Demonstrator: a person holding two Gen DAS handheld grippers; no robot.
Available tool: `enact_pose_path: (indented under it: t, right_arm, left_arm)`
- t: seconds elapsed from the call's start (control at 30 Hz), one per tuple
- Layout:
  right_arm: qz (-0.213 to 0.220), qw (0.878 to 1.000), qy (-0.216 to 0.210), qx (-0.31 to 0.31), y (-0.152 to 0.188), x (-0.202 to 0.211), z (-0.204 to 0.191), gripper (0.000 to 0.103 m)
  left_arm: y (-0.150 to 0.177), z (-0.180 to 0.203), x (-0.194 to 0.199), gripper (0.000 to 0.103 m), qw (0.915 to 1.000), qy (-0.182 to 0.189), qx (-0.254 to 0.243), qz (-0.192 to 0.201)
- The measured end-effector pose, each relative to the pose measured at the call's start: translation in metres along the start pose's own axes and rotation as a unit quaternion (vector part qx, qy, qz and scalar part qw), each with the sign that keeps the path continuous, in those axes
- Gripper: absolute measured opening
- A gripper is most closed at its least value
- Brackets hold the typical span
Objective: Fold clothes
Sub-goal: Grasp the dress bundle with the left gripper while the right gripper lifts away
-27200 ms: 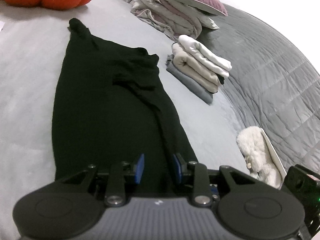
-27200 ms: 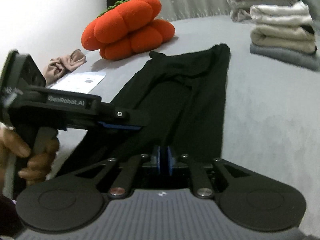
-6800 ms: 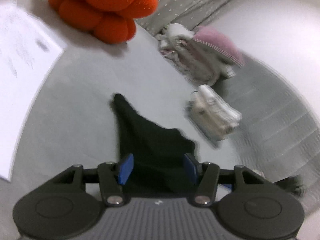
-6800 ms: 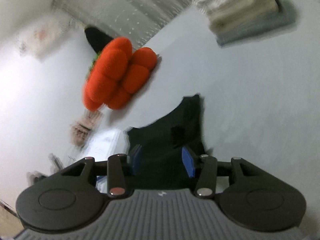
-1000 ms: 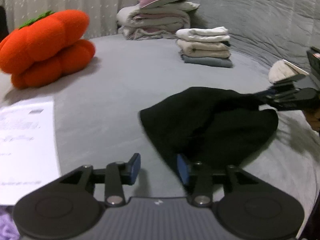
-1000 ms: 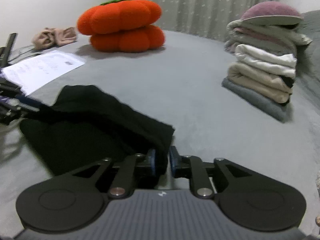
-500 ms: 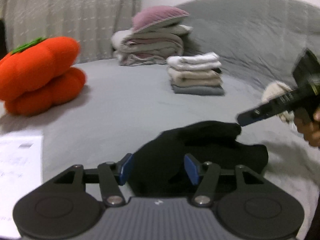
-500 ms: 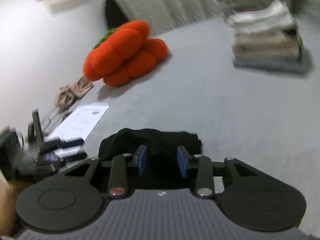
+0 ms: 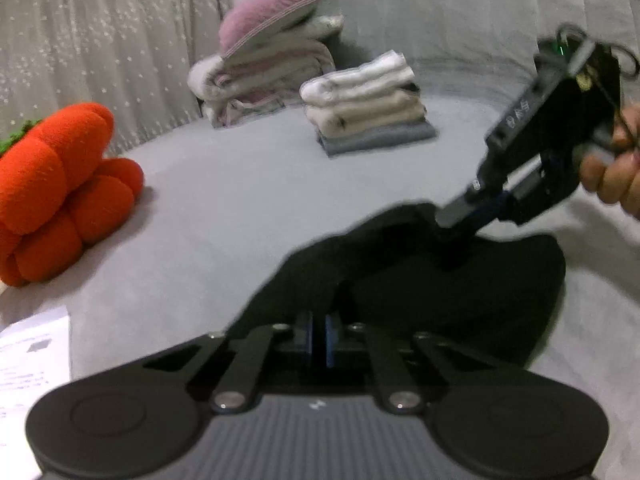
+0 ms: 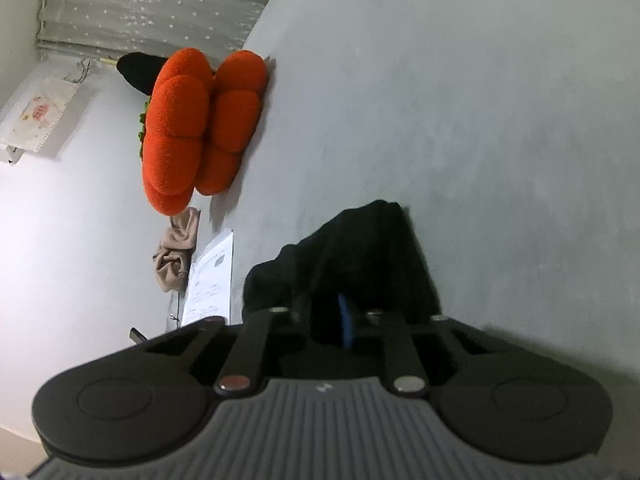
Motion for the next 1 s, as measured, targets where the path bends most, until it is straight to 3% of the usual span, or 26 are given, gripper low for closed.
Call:
enact_pose_path:
  t: [0.17, 0.33, 0.43, 0.5, 0.63, 0.77, 0.87, 1.0]
  right_arm:
    - [0.03, 0.998, -0.004, 0.054, -0.005, 0.026, -0.018, 0.007]
    - [0.048, 0.989, 0.061, 0.124, -0.001, 0.034, -0.022, 0.007]
    - [0.052, 0.974, 0.117, 0.187, 0.007, 0.03, -0.024, 0.015]
    - [0.058, 0.963, 0.138, 0.224, 0.012, 0.028, -0.027, 0.015]
    - [0.102, 0.943, 0.129, 0.29, 0.021, 0.029, -0.042, 0.015]
    - [0.14, 0.908, 0.127, 0.375, 0.035, 0.007, -0.063, 0.015]
    - [0.126, 0.891, 0.123, 0.419, 0.047, -0.023, -0.071, 0.015]
    - [0.094, 0.862, 0.162, 0.471, 0.061, -0.062, -0.063, 0.015]
  left_arm:
    - [-0.001, -0.009, 0.022, 0.005, 0.9996, 0.017, 0.008, 0.021]
    - [0.018, 0.006, 0.012, 0.005, 0.9981, 0.045, -0.028, -0.031]
    - [0.031, 0.02, 0.002, 0.006, 0.9948, 0.041, -0.07, -0.062]
    - [0.032, 0.023, -0.002, 0.006, 0.9937, 0.037, -0.082, -0.066]
    - [0.03, 0.019, -0.004, 0.006, 0.9942, 0.038, -0.072, -0.07]
    - [0.03, 0.02, -0.005, 0.007, 0.9941, 0.036, -0.072, -0.072]
    - [0.03, 0.02, -0.005, 0.008, 0.9941, 0.034, -0.072, -0.074]
    - [0.028, 0.016, -0.004, 0.012, 0.9952, 0.034, -0.056, -0.073]
Point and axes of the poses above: each gripper's, at about its wrist camera, not at the fingertips, and x roughly against the way its jaws point, z to its right, y to its underside, the point moved 7 cm from there along -x, roughly the way its jaws point, and after that the axes turned 1 degree about y, right-handed, at the moved point
